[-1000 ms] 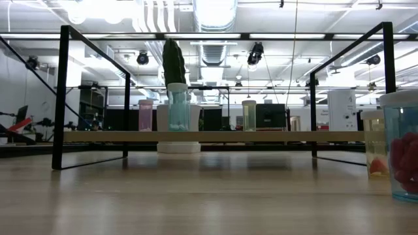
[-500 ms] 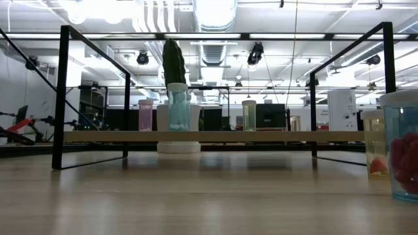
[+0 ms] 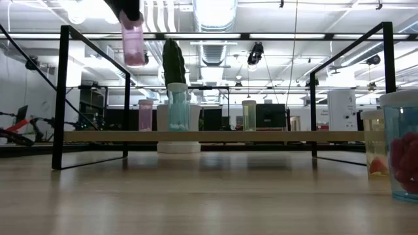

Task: Pick and place medicine bottles onto shelf by color
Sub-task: Put the pink pill bottle on the shelf aligned with the other pink pill bottle

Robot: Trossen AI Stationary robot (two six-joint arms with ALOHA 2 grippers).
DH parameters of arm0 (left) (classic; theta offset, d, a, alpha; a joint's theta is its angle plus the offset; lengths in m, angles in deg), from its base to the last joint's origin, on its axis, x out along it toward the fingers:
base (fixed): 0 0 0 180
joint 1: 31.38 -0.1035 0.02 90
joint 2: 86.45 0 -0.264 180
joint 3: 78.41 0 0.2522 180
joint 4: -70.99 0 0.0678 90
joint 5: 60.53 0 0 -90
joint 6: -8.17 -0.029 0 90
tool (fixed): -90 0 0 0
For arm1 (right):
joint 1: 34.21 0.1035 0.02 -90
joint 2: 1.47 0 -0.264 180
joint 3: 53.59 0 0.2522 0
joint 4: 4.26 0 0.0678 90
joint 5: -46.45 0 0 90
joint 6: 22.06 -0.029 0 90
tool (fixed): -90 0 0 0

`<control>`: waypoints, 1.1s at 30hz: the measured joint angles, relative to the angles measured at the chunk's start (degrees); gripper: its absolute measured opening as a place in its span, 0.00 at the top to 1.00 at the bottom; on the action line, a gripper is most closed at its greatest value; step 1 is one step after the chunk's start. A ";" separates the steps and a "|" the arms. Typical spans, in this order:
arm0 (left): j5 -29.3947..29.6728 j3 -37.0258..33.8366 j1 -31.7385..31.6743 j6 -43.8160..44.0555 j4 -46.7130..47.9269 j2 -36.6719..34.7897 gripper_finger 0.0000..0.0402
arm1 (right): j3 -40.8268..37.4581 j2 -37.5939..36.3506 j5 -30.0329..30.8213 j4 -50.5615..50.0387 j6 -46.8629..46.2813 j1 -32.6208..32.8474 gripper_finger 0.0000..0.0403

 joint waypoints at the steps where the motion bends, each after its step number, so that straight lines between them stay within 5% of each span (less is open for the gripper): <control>1: 0.02 -0.04 -0.39 -0.65 0.03 0.00 0.75 | 0.00 0.00 0.00 0.00 -0.17 0.00 0.67; 33: -0.01 -4.11 -3.37 -4.26 0.37 1.99 0.75 | 0.00 -0.04 0.07 -0.08 -0.45 0.00 0.67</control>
